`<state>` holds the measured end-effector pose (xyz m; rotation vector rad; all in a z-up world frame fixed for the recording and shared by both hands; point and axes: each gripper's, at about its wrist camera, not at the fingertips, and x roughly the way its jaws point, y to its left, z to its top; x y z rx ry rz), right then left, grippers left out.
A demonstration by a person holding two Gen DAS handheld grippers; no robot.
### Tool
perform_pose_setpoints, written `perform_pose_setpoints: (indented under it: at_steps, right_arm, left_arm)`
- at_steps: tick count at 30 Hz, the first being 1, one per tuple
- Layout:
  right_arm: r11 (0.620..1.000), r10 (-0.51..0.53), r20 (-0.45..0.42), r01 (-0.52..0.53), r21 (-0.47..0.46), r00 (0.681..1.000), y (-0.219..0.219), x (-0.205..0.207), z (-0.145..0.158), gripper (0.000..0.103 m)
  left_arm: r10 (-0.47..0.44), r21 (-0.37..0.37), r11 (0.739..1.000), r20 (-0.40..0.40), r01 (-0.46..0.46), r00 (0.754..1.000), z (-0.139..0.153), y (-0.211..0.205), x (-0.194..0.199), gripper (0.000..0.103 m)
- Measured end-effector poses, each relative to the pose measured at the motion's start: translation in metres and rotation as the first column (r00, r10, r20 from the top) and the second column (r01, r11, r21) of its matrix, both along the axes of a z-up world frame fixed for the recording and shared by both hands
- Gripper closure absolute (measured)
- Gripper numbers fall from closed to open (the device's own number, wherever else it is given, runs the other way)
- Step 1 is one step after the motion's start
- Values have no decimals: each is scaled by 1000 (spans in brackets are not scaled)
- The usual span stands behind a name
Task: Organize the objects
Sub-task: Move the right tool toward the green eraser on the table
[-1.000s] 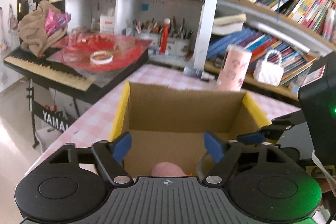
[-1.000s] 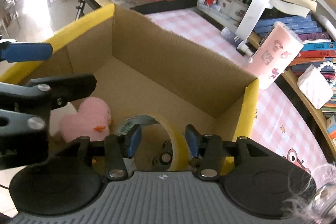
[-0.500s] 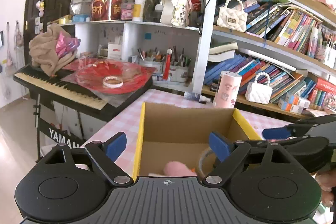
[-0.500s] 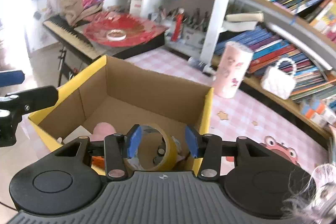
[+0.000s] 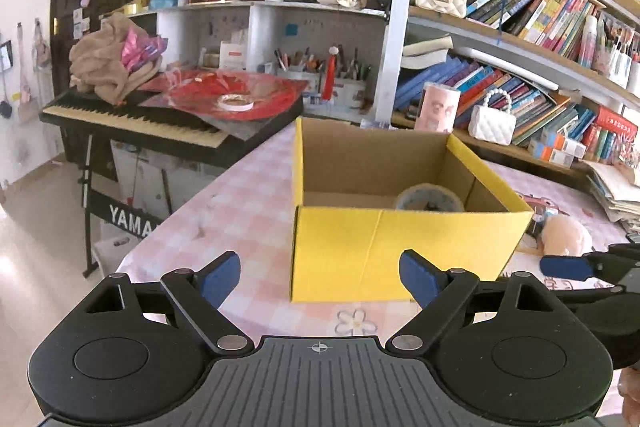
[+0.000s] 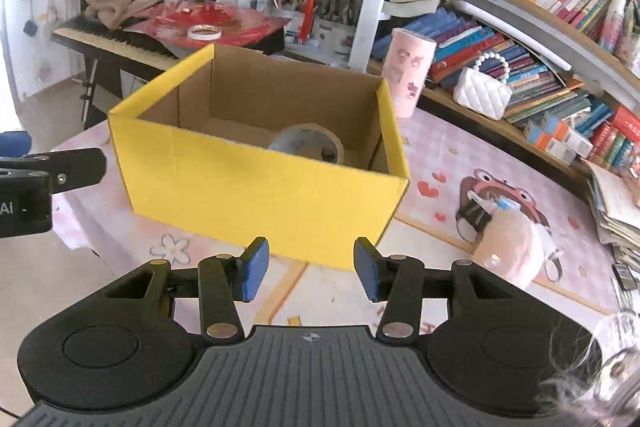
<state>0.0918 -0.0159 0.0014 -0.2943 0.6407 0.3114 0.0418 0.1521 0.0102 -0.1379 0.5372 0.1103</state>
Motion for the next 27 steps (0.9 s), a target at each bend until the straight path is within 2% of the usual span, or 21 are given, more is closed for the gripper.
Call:
perform_pose_setpoints:
  at_steps: [14,21,27]
  right_arm:
    - [992,-130,-31,130,-4,991,-25,-55,-12,50]
    - [977,-213,-48,214,1,976,-48,-80,-19,48]
    - [946,-323,-51,323,7,945,-78,-95,-19,46]
  left_arm:
    - [-125,-8,992,-72,124,990,-15,-18,-34,14]
    - [-238,-1,971,-101,239,966,-20,-43,-39,14]
    - [-337,4,941,-99,339,936,-20,-73,-35,14]
